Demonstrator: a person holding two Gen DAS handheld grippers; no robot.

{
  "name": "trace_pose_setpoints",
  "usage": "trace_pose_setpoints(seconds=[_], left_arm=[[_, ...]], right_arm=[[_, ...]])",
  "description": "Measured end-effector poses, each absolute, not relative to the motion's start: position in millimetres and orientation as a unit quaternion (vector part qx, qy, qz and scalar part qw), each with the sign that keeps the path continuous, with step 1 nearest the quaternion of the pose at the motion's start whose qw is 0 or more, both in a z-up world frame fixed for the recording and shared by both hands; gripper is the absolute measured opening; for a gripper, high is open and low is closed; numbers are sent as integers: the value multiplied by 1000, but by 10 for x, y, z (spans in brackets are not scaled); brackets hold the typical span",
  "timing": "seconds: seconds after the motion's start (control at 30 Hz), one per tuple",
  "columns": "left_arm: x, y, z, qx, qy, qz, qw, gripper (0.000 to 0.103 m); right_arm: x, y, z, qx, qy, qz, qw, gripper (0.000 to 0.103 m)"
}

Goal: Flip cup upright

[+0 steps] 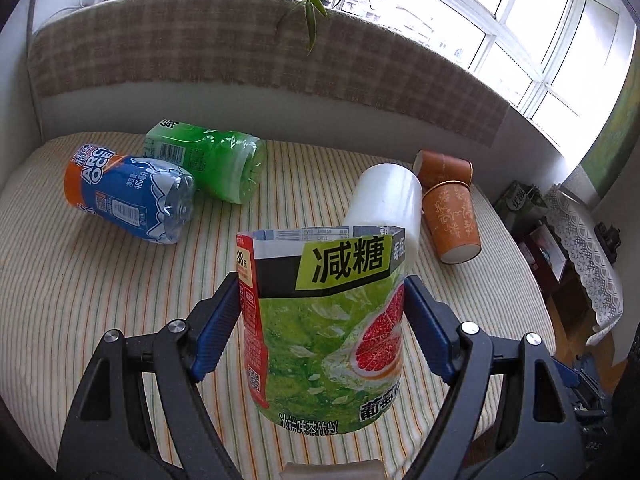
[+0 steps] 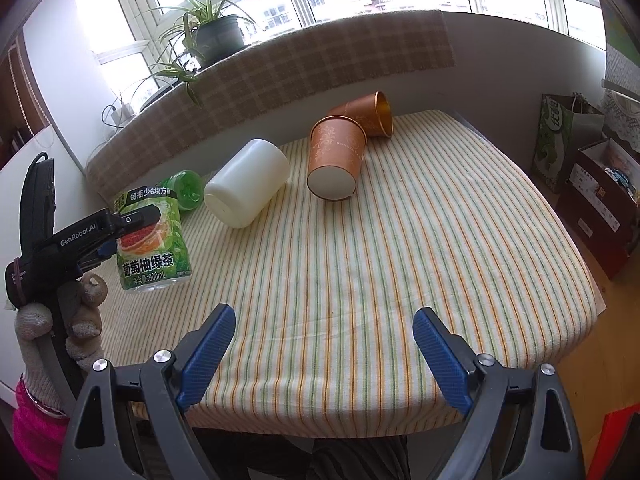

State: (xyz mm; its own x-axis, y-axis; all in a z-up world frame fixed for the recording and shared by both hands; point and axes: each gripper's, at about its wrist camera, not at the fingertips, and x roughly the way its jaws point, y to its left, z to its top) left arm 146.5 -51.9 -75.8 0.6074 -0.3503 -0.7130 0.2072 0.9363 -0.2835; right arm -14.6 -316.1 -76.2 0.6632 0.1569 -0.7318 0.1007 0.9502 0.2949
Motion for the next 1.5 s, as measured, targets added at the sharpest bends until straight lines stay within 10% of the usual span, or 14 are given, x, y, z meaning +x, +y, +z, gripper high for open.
trace_pose_setpoints(seconds=[1.5], left_arm=[[943, -626, -854, -37, 405, -179, 896, 85]], right_arm=[[-132, -3029, -725, 152, 411, 29, 898, 92]])
